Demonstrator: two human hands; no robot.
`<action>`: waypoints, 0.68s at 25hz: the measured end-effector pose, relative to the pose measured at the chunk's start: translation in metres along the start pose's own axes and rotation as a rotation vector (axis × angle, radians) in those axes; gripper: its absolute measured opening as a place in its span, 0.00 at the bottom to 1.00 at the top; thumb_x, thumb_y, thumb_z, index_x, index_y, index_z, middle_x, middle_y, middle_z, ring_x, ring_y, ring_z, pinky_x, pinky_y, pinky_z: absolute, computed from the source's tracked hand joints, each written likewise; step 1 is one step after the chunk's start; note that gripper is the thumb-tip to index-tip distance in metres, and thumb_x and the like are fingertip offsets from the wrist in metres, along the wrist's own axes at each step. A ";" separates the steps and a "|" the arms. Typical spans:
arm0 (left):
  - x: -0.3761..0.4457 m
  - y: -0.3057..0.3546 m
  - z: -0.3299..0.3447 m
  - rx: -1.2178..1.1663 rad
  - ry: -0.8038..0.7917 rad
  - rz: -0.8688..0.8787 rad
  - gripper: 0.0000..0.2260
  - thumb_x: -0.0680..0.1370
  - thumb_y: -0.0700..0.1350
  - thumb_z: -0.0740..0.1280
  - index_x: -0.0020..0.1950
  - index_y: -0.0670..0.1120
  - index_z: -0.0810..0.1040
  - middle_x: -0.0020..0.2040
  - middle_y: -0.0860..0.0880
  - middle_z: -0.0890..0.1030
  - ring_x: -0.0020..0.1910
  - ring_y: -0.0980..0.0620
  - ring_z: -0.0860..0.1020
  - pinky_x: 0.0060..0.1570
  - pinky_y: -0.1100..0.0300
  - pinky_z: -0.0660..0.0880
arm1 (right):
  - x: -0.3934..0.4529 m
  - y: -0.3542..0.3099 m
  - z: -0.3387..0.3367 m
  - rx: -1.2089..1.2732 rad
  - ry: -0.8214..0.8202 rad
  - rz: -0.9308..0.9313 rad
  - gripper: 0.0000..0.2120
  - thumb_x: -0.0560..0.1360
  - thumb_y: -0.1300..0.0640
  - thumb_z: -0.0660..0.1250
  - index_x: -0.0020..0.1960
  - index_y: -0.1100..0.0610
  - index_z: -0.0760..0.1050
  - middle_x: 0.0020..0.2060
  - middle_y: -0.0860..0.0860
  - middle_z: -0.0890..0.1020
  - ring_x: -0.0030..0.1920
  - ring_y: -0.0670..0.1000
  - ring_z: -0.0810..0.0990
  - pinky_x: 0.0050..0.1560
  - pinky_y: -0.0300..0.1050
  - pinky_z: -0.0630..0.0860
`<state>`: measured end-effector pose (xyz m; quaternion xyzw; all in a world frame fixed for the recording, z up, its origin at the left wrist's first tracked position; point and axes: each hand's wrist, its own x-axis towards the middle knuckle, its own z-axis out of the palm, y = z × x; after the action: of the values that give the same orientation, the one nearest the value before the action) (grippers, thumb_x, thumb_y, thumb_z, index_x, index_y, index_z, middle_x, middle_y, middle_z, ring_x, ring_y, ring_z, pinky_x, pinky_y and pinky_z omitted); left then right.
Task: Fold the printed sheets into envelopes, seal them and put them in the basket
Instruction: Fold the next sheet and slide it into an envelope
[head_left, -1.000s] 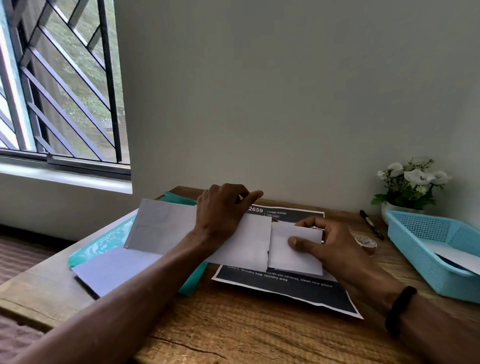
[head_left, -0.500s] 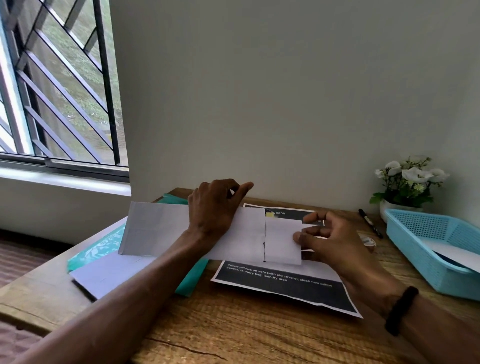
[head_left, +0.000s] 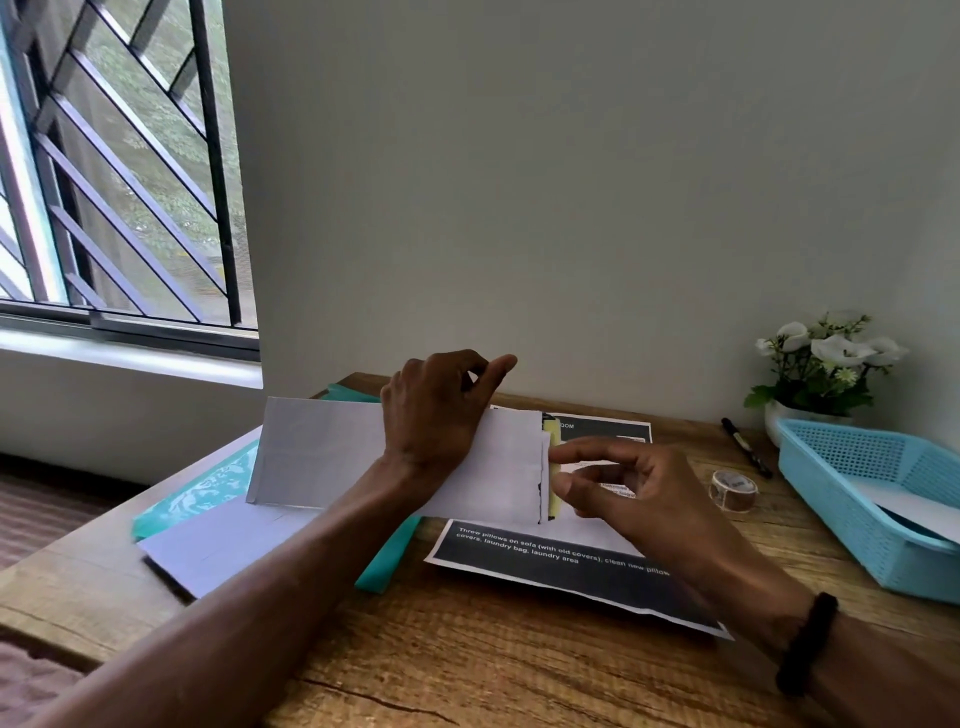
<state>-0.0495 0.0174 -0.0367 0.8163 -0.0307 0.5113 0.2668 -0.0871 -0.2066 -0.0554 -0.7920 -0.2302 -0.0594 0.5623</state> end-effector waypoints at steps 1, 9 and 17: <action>0.000 0.000 0.000 -0.010 0.006 0.003 0.20 0.79 0.65 0.66 0.46 0.50 0.88 0.36 0.51 0.86 0.32 0.54 0.80 0.37 0.60 0.75 | -0.001 0.000 0.001 -0.019 -0.019 -0.003 0.10 0.71 0.47 0.79 0.52 0.38 0.87 0.52 0.34 0.87 0.53 0.38 0.85 0.55 0.44 0.80; 0.002 0.005 -0.003 -0.088 0.063 0.013 0.20 0.79 0.63 0.67 0.43 0.49 0.88 0.32 0.54 0.82 0.29 0.58 0.77 0.33 0.64 0.70 | -0.001 -0.002 0.001 0.317 -0.143 0.155 0.19 0.68 0.51 0.80 0.58 0.46 0.86 0.58 0.45 0.86 0.57 0.47 0.87 0.59 0.51 0.84; -0.002 0.015 0.000 -0.121 0.063 0.044 0.20 0.79 0.64 0.67 0.43 0.50 0.88 0.32 0.55 0.83 0.28 0.60 0.77 0.32 0.61 0.75 | -0.006 -0.009 0.001 0.501 -0.312 0.253 0.19 0.70 0.57 0.78 0.60 0.50 0.86 0.62 0.53 0.86 0.62 0.52 0.85 0.66 0.54 0.81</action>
<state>-0.0554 0.0040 -0.0321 0.7813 -0.0712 0.5397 0.3053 -0.0961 -0.2050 -0.0498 -0.6509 -0.2208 0.1915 0.7006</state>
